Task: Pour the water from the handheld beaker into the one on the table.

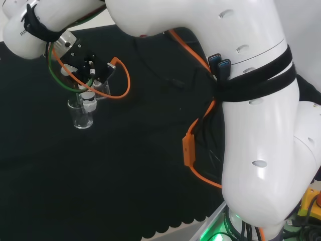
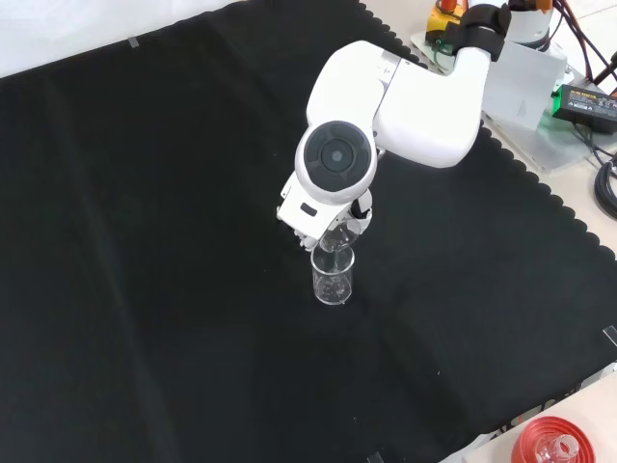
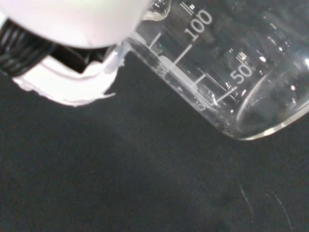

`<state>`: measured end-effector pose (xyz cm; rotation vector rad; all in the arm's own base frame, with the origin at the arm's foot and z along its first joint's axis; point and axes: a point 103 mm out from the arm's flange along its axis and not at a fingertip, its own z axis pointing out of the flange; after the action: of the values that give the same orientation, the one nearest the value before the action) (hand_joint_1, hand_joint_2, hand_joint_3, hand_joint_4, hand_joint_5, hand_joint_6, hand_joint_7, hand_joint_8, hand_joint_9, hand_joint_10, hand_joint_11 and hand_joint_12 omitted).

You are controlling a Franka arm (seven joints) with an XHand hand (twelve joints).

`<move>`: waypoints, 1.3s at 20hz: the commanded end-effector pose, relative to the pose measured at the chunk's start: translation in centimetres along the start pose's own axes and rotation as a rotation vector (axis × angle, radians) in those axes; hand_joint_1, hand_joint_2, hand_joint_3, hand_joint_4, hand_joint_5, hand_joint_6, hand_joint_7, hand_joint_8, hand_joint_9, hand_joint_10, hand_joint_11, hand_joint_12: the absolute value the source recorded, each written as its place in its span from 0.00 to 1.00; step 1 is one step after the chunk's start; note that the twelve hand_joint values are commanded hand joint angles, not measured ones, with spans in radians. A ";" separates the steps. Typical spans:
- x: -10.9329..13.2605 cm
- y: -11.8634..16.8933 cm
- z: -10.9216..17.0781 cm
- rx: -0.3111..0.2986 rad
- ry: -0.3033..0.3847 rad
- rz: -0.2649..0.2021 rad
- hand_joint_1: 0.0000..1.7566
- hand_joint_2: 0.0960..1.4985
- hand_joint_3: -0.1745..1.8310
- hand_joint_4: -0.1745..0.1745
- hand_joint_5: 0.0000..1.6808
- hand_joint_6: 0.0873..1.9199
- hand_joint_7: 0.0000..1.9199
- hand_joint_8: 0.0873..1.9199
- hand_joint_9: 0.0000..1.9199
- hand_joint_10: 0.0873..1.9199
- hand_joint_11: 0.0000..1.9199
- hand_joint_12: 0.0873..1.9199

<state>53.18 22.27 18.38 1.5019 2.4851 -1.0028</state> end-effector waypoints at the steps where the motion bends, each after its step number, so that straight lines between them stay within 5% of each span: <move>1: 0.0 0.0 0.0 0.010 -0.009 0.002 0.75 0.38 0.38 0.00 0.88 0.08 0.84 0.00 0.84 0.03 0.67 0.41; 26: 0.0 0.0 -0.6 0.040 -0.032 0.004 0.75 0.38 0.38 0.00 0.88 0.07 0.84 0.00 0.84 0.02 0.67 0.41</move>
<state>53.34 22.61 18.87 1.4908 2.4543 -1.0688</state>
